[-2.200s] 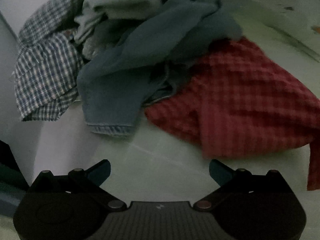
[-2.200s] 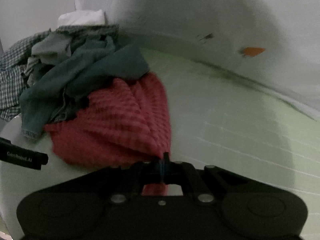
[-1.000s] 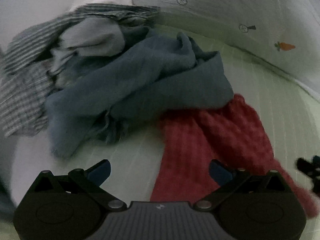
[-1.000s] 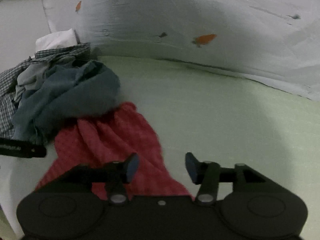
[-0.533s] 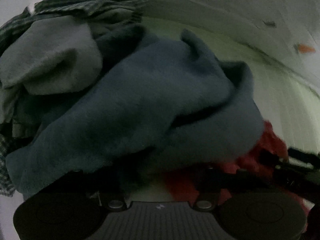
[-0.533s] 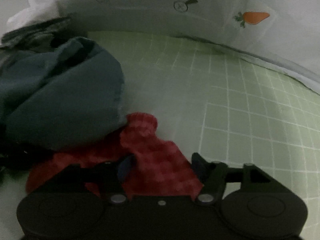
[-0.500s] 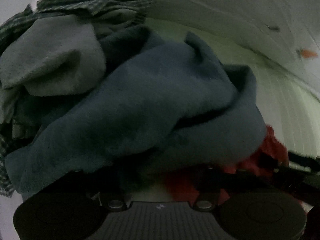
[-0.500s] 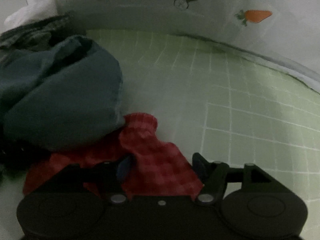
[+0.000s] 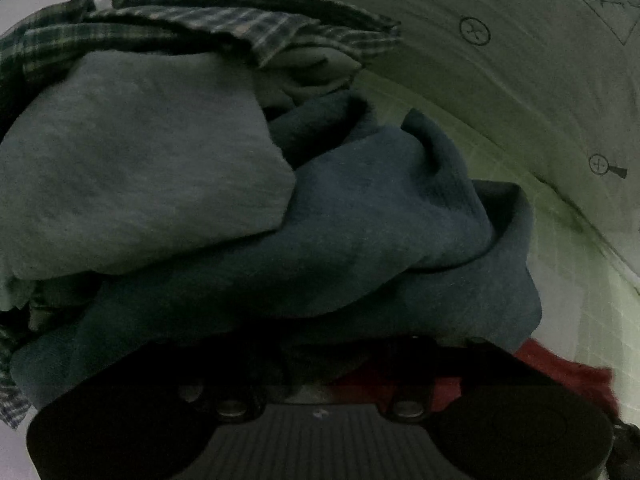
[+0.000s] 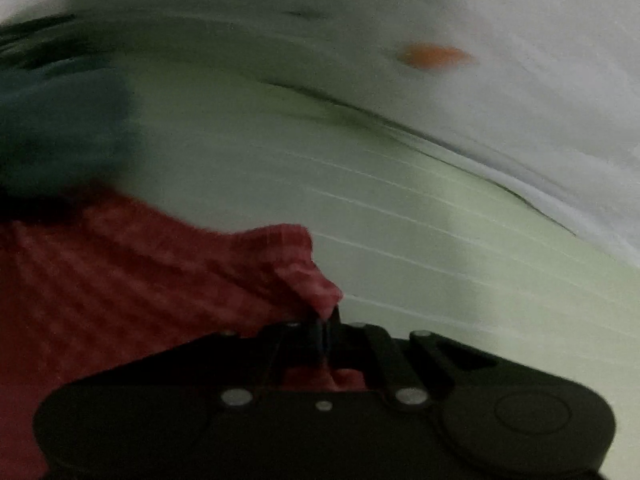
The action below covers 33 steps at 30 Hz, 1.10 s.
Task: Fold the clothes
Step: 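Pull the red shirt out of the pile with the right gripper onto the open mat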
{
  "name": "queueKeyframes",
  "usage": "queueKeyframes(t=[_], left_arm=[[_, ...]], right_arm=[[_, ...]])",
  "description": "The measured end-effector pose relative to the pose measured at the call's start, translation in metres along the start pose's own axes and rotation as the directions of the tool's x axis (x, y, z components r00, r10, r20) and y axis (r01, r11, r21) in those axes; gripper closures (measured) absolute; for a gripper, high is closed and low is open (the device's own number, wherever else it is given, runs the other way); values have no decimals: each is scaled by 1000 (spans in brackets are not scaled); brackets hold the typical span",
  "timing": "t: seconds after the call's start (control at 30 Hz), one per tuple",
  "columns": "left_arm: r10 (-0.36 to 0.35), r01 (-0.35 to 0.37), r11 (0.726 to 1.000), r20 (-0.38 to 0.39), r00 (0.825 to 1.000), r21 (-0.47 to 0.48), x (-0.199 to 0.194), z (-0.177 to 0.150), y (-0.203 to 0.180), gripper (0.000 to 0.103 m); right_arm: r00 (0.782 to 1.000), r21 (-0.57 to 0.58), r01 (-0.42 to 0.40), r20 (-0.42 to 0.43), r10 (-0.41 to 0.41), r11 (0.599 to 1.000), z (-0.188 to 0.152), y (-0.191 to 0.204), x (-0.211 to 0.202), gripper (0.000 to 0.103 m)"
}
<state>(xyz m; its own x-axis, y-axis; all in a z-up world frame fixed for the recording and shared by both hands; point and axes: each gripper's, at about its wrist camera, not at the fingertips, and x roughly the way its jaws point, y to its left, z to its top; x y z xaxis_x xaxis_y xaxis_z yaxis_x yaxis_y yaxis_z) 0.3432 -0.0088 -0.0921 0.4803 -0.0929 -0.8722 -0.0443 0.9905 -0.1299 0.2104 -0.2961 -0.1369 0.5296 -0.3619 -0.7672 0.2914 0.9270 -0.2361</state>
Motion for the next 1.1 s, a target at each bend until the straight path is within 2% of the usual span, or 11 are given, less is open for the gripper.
queueKeyframes(t=[0.07, 0.17, 0.27, 0.37, 0.43, 0.5, 0.57, 0.67, 0.8, 0.97, 1.1], left_arm=[[6, -6, 1000, 2, 1000, 17, -3, -4, -3, 51], [18, -18, 999, 7, 1000, 33, -8, -9, -4, 51], [21, -21, 999, 9, 1000, 29, -9, -12, -3, 52], [37, -38, 998, 13, 999, 41, -11, -17, -9, 52], [59, -59, 996, 7, 998, 65, -13, -22, -16, 52], [65, -64, 995, -7, 998, 77, -19, -29, -23, 50], [42, -40, 996, -28, 999, 77, -31, -42, -30, 40], [-26, 31, 995, -47, 999, 98, -60, -79, -54, 38], [-104, 116, 983, -93, 990, 144, -96, -140, -95, 29], [-170, 201, 965, -188, 967, 166, -112, -205, -165, 29], [-179, 219, 953, -194, 964, 209, -109, -227, -218, 27]], right_arm=[[994, 70, 103, -41, -100, 992, -10, -42, 5, 102], [965, 150, 257, -94, -245, 955, -33, -108, 1, 102], [918, 225, 394, -142, -370, 891, -58, -169, -15, 102], [857, 300, 516, -198, -476, 803, -84, -228, -35, 102], [868, 378, 497, -206, -453, 781, -103, -254, -52, 101], [890, 408, 457, -205, -408, 791, -120, -260, -62, 99], [912, 433, 411, -200, -359, 802, -139, -264, -71, 90], [945, 515, 327, -190, -267, 793, -171, -263, -80, 64], [973, 594, 224, -174, -149, 772, -201, -271, -85, 58], [987, 592, 122, -158, -33, 797, -204, -290, -72, 54], [992, 548, 42, -125, 32, 836, -199, -315, -46, 51]])
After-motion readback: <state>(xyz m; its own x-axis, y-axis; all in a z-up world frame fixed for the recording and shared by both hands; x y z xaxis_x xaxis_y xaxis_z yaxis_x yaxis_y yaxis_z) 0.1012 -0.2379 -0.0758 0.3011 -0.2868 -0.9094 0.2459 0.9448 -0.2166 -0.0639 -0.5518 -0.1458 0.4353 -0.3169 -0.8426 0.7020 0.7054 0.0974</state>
